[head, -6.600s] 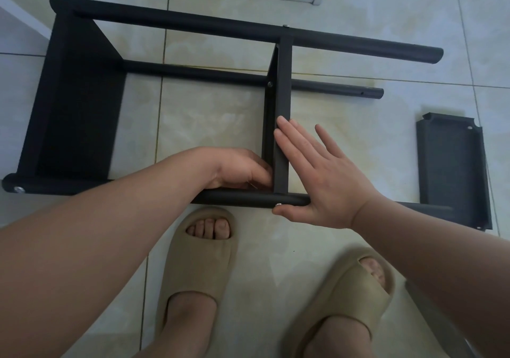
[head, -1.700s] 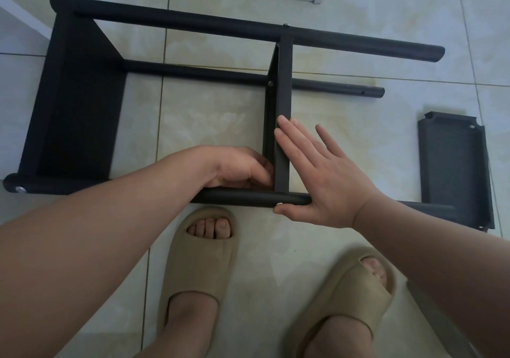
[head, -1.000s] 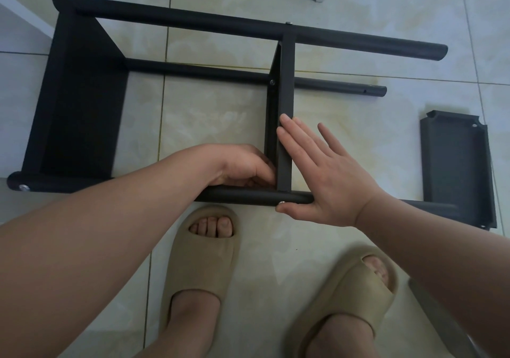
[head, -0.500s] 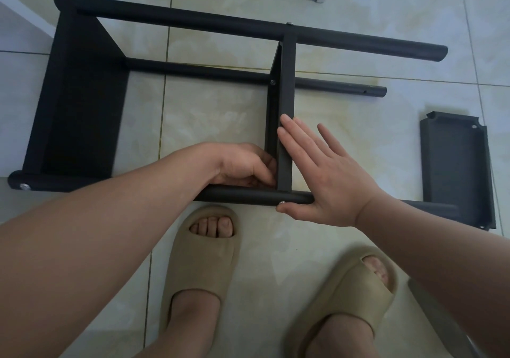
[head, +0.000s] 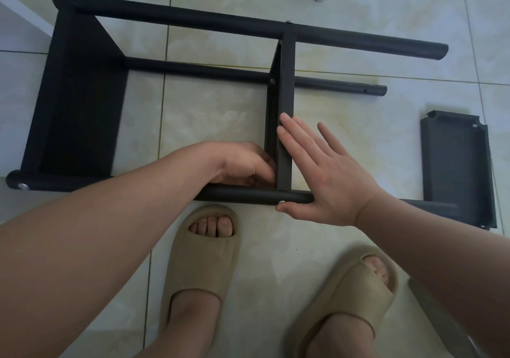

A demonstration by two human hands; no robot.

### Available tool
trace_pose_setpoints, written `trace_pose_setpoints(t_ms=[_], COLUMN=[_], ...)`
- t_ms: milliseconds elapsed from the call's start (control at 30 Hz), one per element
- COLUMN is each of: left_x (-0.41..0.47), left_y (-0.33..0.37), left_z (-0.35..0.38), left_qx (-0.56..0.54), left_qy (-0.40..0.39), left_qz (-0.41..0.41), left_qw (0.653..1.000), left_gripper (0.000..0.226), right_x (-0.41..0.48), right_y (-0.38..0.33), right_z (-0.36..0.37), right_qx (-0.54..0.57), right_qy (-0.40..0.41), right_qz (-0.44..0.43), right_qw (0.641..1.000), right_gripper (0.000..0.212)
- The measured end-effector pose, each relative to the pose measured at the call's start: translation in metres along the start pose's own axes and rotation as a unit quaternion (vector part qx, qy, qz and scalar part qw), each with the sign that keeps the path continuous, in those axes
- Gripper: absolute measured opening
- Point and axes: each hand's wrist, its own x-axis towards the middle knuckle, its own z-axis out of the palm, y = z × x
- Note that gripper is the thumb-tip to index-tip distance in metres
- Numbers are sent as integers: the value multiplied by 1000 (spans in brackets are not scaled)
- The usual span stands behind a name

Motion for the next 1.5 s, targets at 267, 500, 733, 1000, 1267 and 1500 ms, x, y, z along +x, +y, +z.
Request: trace_pose_setpoints(t_ms=[267, 500, 733, 1000, 1267, 1500], left_x=[-1, -1, -3, -3, -4, -3], left_y=[6, 1, -2, -1, 2, 0], left_z=[0, -1, -1, 2, 2, 2], left_qx=[-24, -4, -33, 3, 10, -21], left_qy=[-17, -20, -48, -19, -17, -23], left_qz=[-11, 19, 15, 26, 17, 22], left_qw=[1000, 1000, 998, 999, 1000, 999], left_gripper=[22, 28, 16, 13, 18, 13], right_x=[0, 0, 0, 0, 1, 0], right_y=[0, 0, 0, 0, 1, 1], right_z=[1, 0, -2, -1, -2, -2], right_qx=[3, 5, 1, -7, -13, -4], right_qy=[2, 0, -14, -8, -13, -15], right_qz=[0, -1, 0, -2, 2, -1], right_qw=[1000, 1000, 1000, 1000, 1000, 1000], right_gripper=[109, 108, 107, 107, 108, 107])
